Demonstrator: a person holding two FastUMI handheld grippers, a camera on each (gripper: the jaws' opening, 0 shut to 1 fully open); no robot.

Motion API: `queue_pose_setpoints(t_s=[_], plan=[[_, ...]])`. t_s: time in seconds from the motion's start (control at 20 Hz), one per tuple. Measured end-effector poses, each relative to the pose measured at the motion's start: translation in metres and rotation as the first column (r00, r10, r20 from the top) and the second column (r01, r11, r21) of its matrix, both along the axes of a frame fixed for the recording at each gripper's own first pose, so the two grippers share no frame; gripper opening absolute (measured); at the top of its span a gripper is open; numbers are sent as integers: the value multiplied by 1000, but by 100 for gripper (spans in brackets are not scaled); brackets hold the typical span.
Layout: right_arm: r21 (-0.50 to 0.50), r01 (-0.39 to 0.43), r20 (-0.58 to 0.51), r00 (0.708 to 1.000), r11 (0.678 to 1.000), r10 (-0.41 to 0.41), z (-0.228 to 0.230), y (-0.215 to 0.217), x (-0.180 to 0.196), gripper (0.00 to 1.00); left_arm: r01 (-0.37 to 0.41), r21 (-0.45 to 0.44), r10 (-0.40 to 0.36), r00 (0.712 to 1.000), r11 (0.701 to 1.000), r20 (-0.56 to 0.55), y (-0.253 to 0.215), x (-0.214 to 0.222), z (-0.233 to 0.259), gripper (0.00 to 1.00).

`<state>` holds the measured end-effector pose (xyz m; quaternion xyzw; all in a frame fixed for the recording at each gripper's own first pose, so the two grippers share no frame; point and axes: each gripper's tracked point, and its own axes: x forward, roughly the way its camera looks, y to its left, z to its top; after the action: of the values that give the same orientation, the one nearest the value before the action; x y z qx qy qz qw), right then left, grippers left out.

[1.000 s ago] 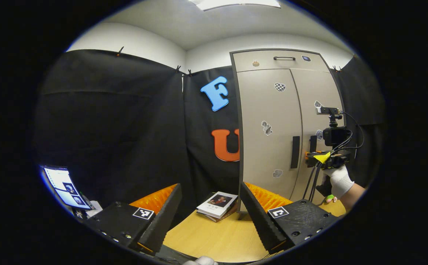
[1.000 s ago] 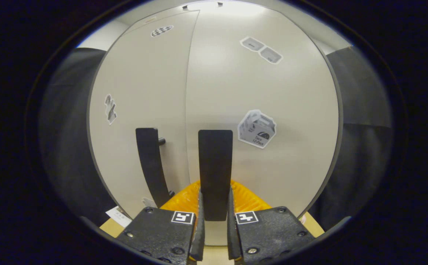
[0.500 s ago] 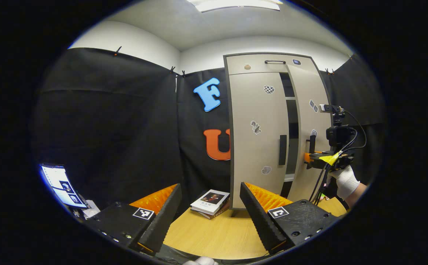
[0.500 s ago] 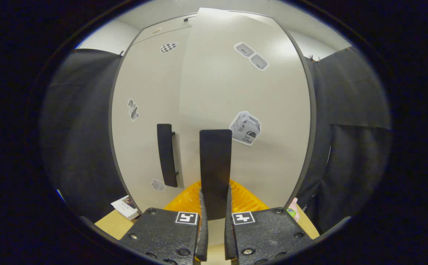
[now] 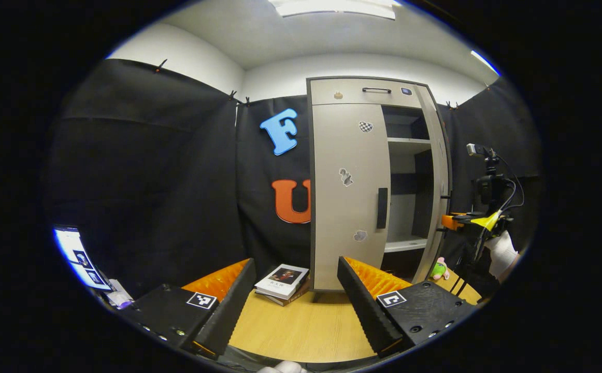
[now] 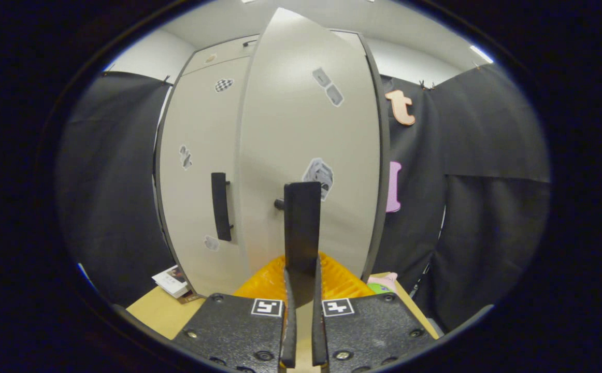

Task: Open the right door of the double-door shoe cabinet with the right hand, and open the left door with the left hand.

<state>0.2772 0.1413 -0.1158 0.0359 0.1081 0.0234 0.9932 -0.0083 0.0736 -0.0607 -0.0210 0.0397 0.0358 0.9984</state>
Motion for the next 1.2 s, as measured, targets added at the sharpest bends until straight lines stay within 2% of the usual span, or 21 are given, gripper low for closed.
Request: queue_pose_setpoints(t_s=[0.25, 0.55, 0.7, 0.95, 1.2], plan=[[-19, 20, 9, 1000, 1000, -20, 0, -14, -3, 9, 58, -8, -58, 998, 998, 15, -15, 10, 2, 96], [-36, 83, 20, 996, 996, -82, 0, -39, -4, 2, 116, -2, -116, 993, 993, 21, -47, 21, 6, 96], [-38, 113, 12, 994, 993, -113, 0, -53, -7, 4, 131, 3, -131, 991, 991, 21, -63, 26, 8, 96], [11, 50, 1, 999, 999, -50, -1, -51, -4, 3, 125, 4, -126, 992, 992, 8, -86, 30, 9, 96], [-4, 20, -6, 1000, 1000, -20, -2, -52, -4, 3, 94, 14, -94, 996, 995, 6, -98, 26, 15, 96]])
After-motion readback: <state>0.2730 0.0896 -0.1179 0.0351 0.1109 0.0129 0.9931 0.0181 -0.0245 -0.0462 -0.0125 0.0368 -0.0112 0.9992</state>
